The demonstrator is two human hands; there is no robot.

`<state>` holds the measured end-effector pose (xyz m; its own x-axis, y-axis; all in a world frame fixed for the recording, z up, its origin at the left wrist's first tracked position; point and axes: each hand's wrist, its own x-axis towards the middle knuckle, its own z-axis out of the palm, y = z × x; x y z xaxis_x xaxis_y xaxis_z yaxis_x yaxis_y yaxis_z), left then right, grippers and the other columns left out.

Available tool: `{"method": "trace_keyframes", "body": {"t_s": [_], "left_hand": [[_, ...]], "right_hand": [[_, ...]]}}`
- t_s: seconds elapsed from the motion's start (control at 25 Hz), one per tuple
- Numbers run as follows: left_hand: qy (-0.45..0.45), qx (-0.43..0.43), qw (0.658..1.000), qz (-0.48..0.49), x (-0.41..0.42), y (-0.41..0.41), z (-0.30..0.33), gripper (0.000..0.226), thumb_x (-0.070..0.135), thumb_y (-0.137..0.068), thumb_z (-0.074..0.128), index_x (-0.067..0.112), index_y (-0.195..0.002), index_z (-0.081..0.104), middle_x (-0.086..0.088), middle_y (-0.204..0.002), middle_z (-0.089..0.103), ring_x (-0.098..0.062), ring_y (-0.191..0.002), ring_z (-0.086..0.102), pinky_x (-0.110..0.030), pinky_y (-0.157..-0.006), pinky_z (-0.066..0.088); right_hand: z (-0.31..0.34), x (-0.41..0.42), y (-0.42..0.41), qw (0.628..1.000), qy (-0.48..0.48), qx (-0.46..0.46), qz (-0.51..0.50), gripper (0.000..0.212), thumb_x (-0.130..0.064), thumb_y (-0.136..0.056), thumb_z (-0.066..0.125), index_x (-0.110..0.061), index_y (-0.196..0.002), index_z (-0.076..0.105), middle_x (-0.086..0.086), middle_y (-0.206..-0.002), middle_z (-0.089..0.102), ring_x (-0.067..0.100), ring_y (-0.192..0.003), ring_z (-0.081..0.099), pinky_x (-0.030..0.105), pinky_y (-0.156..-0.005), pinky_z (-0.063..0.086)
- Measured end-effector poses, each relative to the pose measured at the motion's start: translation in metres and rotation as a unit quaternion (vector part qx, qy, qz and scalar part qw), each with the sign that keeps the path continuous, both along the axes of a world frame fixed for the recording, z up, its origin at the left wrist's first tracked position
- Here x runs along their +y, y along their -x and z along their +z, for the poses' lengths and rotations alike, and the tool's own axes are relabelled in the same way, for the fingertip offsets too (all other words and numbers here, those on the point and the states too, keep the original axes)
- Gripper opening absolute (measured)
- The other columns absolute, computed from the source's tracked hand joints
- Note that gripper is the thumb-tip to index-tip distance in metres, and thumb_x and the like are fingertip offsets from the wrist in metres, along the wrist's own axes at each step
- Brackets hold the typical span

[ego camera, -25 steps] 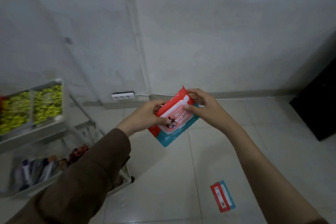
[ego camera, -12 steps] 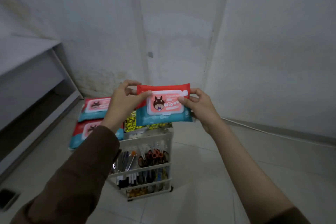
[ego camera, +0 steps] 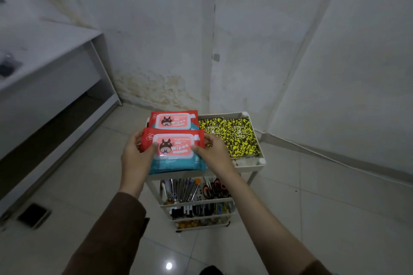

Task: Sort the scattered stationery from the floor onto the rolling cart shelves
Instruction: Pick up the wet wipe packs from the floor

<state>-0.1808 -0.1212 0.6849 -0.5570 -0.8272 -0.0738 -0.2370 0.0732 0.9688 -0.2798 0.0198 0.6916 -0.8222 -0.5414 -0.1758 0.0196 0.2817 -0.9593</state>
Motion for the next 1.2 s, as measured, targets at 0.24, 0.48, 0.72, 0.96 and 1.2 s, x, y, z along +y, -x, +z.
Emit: {"method": "trace_keyframes", "body": {"t_s": [0.24,0.48,0.72,0.96,1.2], "left_hand": [[0.073,-0.107,0.992,0.008,0.002,-0.007,-0.022,0.047,0.025,-0.087,0.060,0.020,-0.131,0.043,-0.011,-0.133,0.041,-0.027,-0.127,0.036,-0.048,-0.104,0.036],[-0.029,-0.045,0.997,-0.054,0.002,-0.007,-0.031,0.049,0.031,-0.094,0.048,0.019,-0.139,0.032,-0.009,-0.136,0.041,-0.026,-0.119,0.051,-0.045,-0.091,0.051],[-0.055,-0.052,0.996,-0.056,-0.007,0.007,-0.034,0.044,0.026,-0.095,0.047,0.018,-0.135,0.030,-0.010,-0.134,0.043,-0.027,-0.116,0.054,-0.045,-0.090,0.052],[0.148,-0.165,0.969,-0.109,-0.023,0.025,-0.024,0.067,0.012,-0.086,0.057,0.028,-0.140,0.020,-0.003,-0.151,0.019,-0.027,-0.142,0.013,-0.062,-0.112,0.012],[0.381,-0.288,0.848,-0.231,-0.020,0.052,-0.028,0.058,0.048,-0.096,0.030,0.034,-0.147,0.006,0.003,-0.158,-0.009,-0.020,-0.144,-0.013,-0.057,-0.111,-0.007]], "right_hand": [[-0.015,-0.009,-0.017,0.997,-0.030,0.070,-0.023,0.046,-0.010,-0.086,0.062,-0.016,-0.127,0.039,-0.001,-0.120,0.052,0.013,-0.106,0.055,0.030,-0.083,0.055],[-0.036,0.004,-0.021,0.969,-0.137,0.185,0.093,0.054,-0.029,-0.087,0.061,-0.019,-0.134,0.038,0.001,-0.147,0.028,0.015,-0.134,0.028,0.039,-0.112,0.033],[-0.046,0.004,-0.017,0.940,-0.205,0.247,0.117,0.070,-0.040,-0.087,0.060,-0.024,-0.145,0.025,-0.006,-0.153,0.014,0.016,-0.137,0.018,0.037,-0.113,0.024],[-0.048,-0.002,-0.020,0.942,-0.208,0.245,0.098,0.066,-0.036,-0.087,0.059,-0.023,-0.143,0.027,-0.008,-0.152,0.019,0.014,-0.134,0.024,0.037,-0.111,0.028],[-0.046,-0.002,-0.022,0.942,-0.209,0.245,0.096,0.067,-0.035,-0.087,0.060,-0.023,-0.144,0.026,-0.007,-0.151,0.020,0.014,-0.134,0.025,0.037,-0.112,0.030]]}}
